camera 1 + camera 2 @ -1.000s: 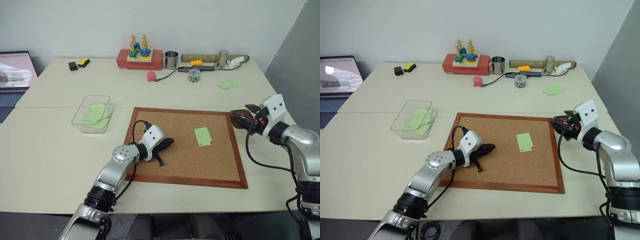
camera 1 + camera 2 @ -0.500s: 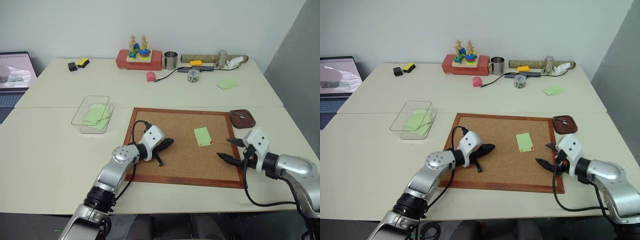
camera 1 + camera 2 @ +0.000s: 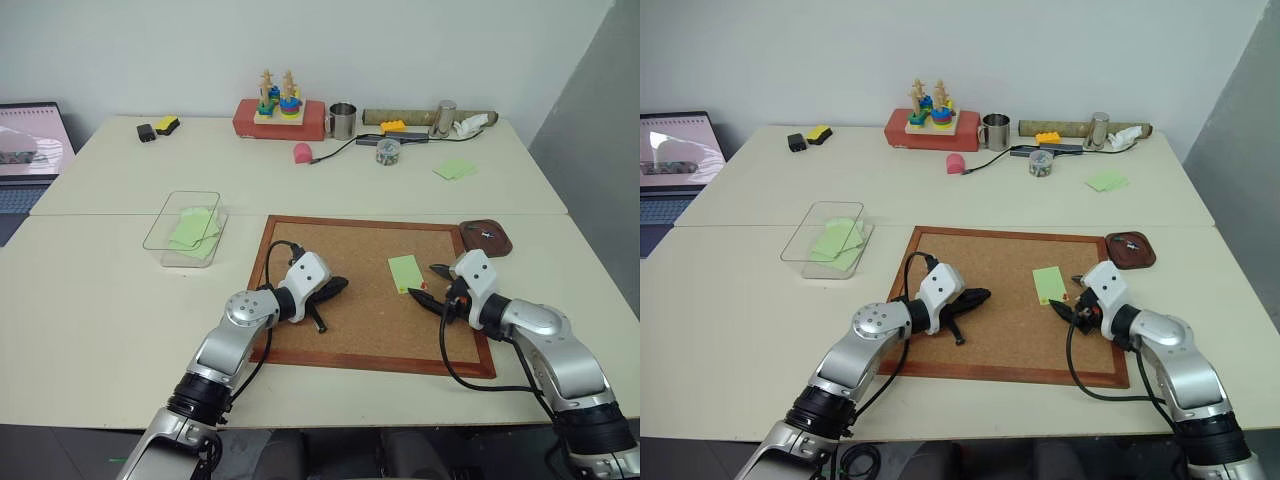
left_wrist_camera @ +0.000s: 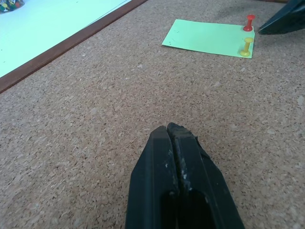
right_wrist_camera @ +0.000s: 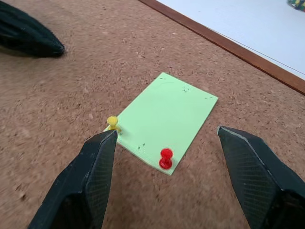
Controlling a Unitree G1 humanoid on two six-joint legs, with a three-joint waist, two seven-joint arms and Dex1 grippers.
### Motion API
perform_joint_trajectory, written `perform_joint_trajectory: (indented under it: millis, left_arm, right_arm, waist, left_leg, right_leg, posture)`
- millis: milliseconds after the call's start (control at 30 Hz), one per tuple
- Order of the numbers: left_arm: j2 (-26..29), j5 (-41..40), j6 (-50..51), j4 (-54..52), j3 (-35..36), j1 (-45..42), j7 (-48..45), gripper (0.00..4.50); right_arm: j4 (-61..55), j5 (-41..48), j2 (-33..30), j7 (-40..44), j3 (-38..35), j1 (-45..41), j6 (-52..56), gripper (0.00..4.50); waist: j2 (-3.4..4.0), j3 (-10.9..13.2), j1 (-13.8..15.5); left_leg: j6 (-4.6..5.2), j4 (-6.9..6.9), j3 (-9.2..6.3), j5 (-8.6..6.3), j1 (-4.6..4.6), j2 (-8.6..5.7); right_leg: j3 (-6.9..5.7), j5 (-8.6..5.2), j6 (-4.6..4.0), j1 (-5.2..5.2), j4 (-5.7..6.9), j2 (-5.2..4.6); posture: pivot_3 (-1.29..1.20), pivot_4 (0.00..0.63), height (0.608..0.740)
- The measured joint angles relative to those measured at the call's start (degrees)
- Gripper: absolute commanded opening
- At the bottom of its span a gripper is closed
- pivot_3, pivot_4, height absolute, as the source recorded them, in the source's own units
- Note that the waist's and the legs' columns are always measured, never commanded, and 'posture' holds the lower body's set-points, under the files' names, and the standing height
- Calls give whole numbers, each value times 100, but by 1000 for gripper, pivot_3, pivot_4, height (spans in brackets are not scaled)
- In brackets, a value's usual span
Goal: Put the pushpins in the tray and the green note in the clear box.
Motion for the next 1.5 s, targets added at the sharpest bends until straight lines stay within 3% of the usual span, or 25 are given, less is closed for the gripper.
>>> perform_joint_trajectory:
  millis: [600, 1500]
  left_arm:
    - [2, 19, 4, -91, 5, 82, 100, 0]
    - [14, 22, 5, -100, 0, 87, 101, 0]
  right_arm:
    - [292, 2, 83, 127, -18, 41, -326, 33]
    - [-640, 1510, 247, -93, -925, -167, 760, 33]
  waist:
    - [1, -1, 0]
    - [2, -1, 0]
  left_leg:
    - [0, -1, 0, 0, 1, 1]
    - [0, -2, -1, -1, -1, 1]
  right_leg:
    - [0, 0, 0, 0, 0, 0]
    - [0, -1, -1, 0, -2, 0]
  posture:
    - [0, 150, 740]
    - [0, 150, 740]
